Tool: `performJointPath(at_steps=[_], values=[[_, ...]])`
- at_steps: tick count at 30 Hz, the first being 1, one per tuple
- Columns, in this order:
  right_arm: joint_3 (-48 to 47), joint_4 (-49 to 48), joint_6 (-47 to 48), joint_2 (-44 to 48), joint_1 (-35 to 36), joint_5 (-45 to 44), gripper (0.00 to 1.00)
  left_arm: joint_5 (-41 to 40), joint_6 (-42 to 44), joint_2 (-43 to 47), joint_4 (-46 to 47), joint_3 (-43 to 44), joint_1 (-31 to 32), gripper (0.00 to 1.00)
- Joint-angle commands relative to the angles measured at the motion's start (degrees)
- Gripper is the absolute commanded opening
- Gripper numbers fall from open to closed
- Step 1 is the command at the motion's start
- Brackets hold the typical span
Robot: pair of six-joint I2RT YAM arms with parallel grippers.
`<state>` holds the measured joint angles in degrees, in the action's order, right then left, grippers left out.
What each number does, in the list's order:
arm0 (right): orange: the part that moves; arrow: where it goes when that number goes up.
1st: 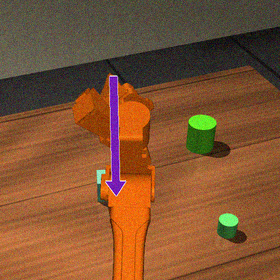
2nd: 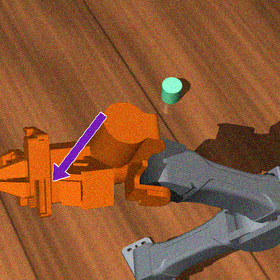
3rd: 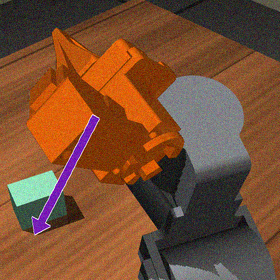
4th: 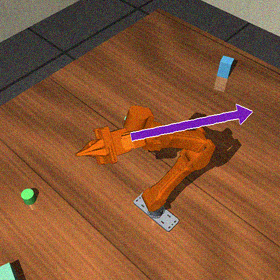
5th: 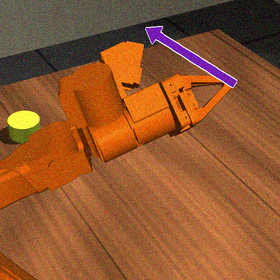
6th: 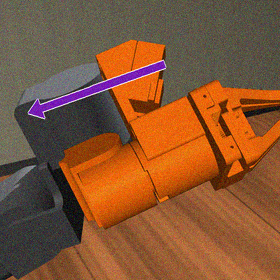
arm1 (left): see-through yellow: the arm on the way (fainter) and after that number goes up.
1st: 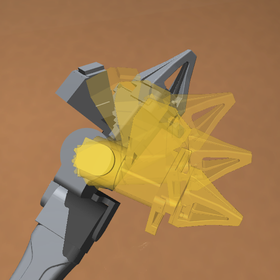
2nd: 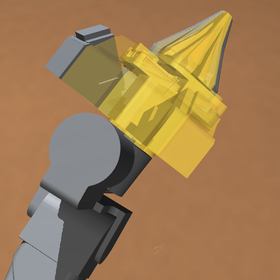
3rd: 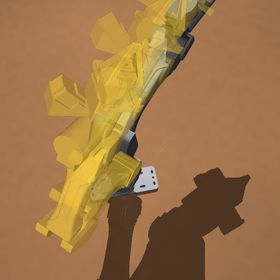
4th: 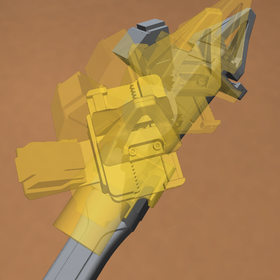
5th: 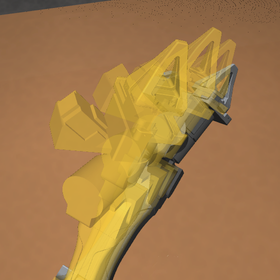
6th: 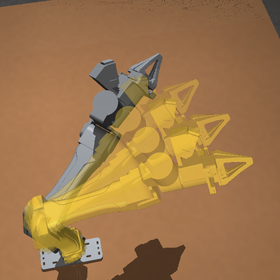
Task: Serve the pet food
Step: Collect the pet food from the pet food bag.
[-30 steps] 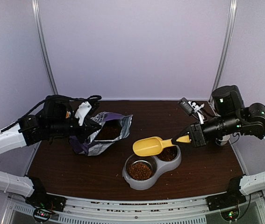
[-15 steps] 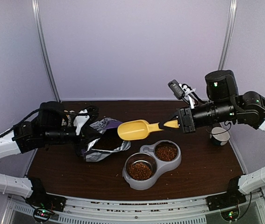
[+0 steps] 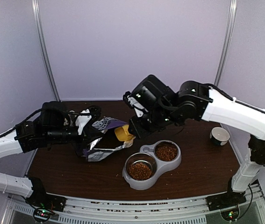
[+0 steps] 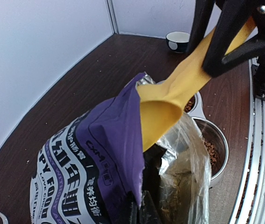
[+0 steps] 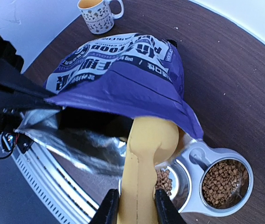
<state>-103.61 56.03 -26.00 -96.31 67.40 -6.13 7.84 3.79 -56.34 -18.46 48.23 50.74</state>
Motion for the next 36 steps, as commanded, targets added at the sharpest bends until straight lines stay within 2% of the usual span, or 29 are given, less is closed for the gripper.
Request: performJointPath(at_steps=[1,5,7,10,16,19,22,28,32,36], values=[[-10.3,9.9,-0.8,-11.2,0.0,-18.4,0.00,1.1,0.3,0.1,6.4,0.8,0.5,0.00],[-14.4,4.9,0.2,-20.4,-0.1,-20.3,0.00,1.7,0.2,-0.8,6.5,1.0,0.5,0.00],[-16.4,1.3,0.1,-24.7,-0.2,-17.1,0.00,2.2,-0.1,-1.4,6.8,0.9,0.5,0.00],[-15.3,-5.3,-0.8,-28.2,-0.5,-6.8,0.00,3.4,-0.7,-2.5,7.2,1.1,0.5,0.00],[-0.6,-26.0,-2.8,-21.6,-1.7,13.0,0.00,4.1,-1.2,-3.3,7.7,1.3,0.5,0.00],[7.6,-34.1,-5.3,-16.6,-3.2,18.2,0.00,3.7,-1.2,-3.1,7.7,1.3,0.5,0.00],[9.7,-33.8,-5.0,-13.3,-3.8,15.6,0.00,3.1,-1.4,-2.5,7.7,1.2,0.5,0.00],[5.9,-22.1,-1.4,-8.7,-3.8,2.0,0.00,2.4,-2.2,-0.3,9.0,0.4,0.5,0.00],[1.0,-11.1,-0.3,-9.0,-3.7,-11.0,0.00,2.4,-2.7,0.9,9.5,-0.1,0.5,0.00],[-2.7,-5.0,0.1,-12.1,-3.9,-19.7,0.00,3.2,-2.7,1.0,9.6,-0.2,0.5,0.00]])
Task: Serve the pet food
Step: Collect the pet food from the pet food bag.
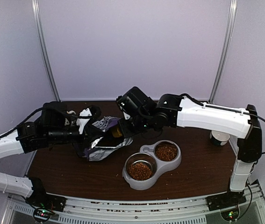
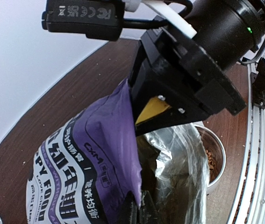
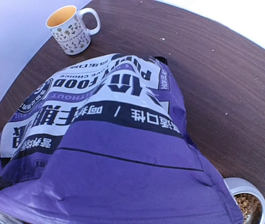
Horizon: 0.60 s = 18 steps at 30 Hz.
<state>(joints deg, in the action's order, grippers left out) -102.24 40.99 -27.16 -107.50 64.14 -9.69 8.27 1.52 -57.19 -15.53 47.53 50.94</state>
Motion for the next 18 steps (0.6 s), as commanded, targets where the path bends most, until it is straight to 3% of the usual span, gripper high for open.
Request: performJointPath(at_steps=[1,8,13,18], values=[[-5.0,10.6,1.4,-2.1,-0.7,-16.9,0.00,3.0,-0.4,1.7,6.6,0.7,0.3,0.00],[-14.2,11.0,1.3,-16.1,-1.0,-14.2,0.00,4.8,-0.9,-0.7,7.2,0.8,0.3,0.00],[-18.4,8.1,1.3,-22.3,-1.0,-0.3,0.00,6.6,-1.5,-3.1,7.7,1.2,0.3,0.00],[-10.1,-1.3,0.2,-18.0,-1.7,15.1,0.00,7.3,-1.6,-4.5,7.7,1.8,0.3,0.00]])
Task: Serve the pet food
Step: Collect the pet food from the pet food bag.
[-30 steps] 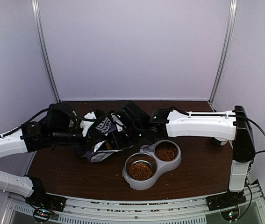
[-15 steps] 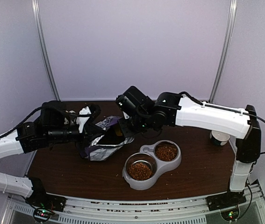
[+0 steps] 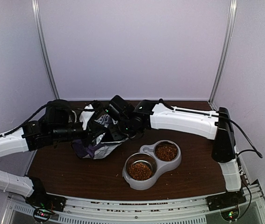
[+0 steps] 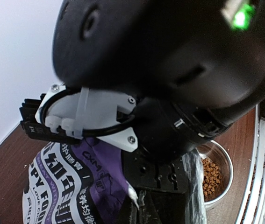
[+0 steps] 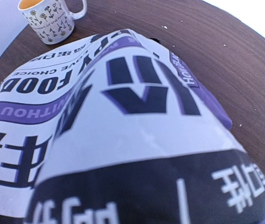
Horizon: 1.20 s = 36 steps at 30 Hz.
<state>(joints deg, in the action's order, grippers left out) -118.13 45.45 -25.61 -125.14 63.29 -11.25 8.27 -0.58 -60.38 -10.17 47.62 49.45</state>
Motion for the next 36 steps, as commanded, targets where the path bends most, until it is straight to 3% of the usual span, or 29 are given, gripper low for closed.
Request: performJointPath(at_steps=[1,8,14,25,36], values=[[7.4,-7.5,-1.8,0.6,-1.2,19.5,0.00,7.2,0.6,-1.3,2.4,1.7,1.8,0.00],[12.0,-14.8,-0.6,3.2,-2.1,35.2,0.00,6.4,0.7,-0.8,2.3,1.8,1.8,0.00],[13.2,-16.7,1.0,5.0,-2.2,40.6,0.00,5.8,1.0,0.1,2.0,1.7,1.8,0.00],[19.3,-26.4,-4.5,14.3,-4.7,49.7,0.00,2.8,1.5,2.4,1.3,1.5,1.8,0.00],[39.0,-46.8,-20.1,27.5,-10.9,54.6,0.00,-1.2,1.6,4.8,0.8,1.1,1.8,0.00]])
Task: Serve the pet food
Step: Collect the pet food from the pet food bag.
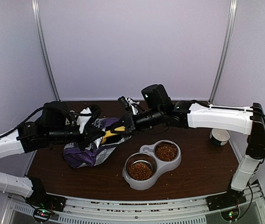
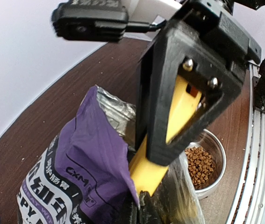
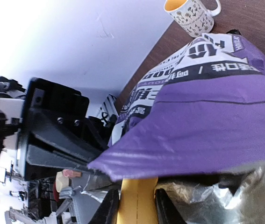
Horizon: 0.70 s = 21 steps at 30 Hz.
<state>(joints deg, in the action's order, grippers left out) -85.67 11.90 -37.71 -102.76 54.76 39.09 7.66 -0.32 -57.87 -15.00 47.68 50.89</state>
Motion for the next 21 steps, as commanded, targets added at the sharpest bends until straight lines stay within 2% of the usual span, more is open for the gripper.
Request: performJointPath(at_steps=[1,7,11,21], values=[[8.7,-14.9,-9.4,6.3,-3.0,4.3,0.00,-0.7,1.3,2.6,5.7,1.0,0.3,0.00],[16.2,-18.8,-13.7,10.8,-5.7,3.1,0.00,-1.4,1.4,3.7,6.3,0.4,0.3,0.00],[21.2,-25.6,-18.6,12.9,-7.1,4.0,0.00,-2.1,1.4,4.2,6.4,0.2,0.3,0.00],[33.2,-34.9,-28.7,21.9,-9.6,3.7,0.00,-4.1,1.5,5.5,7.0,-0.5,0.4,0.00]])
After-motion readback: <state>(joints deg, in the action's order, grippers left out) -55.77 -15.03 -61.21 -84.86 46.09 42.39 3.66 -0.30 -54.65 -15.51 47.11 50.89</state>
